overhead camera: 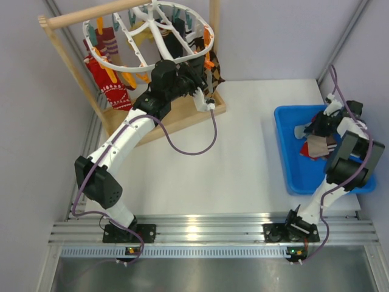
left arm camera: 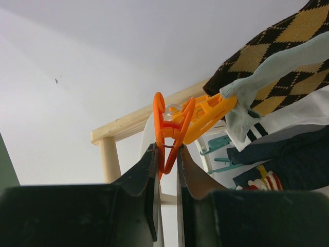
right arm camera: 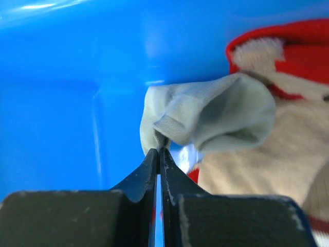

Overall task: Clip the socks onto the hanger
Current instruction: Adjust the sock in the bin.

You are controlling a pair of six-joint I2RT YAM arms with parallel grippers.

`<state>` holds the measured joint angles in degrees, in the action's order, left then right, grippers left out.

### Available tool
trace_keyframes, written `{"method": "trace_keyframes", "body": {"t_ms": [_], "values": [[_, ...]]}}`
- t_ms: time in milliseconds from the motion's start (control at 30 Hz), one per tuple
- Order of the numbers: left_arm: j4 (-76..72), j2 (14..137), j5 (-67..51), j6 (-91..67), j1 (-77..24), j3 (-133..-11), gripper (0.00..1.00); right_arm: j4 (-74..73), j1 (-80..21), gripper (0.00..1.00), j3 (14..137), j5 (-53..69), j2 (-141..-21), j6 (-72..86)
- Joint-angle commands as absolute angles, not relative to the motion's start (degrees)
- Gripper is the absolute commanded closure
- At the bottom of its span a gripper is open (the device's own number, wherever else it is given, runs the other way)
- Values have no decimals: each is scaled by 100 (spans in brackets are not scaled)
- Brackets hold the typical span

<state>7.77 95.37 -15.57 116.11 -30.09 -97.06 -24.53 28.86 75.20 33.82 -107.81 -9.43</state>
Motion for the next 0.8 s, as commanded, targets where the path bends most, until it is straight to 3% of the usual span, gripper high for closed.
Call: {"method": "trace_keyframes", "body": {"t_ms": [0, 200, 433, 767], "values": [[844, 9352, -1565, 13878, -2918, -9668, 100, -3073, 3312, 100, 7989, 3884, -9785, -1238], [791, 9308, -1608, 13904, -2909, -9607, 100, -4314, 3990, 100, 8674, 3806, -9133, -2107], [729, 9299, -1635, 13939, -2909, -9545, 100, -5334, 3956, 100, 9245, 2902, -9123, -3005], [721, 9325, -1608, 13957, -2909, -9519, 100, -4879, 2296, 100, 9141, 1529, -10546, -2594]]}}
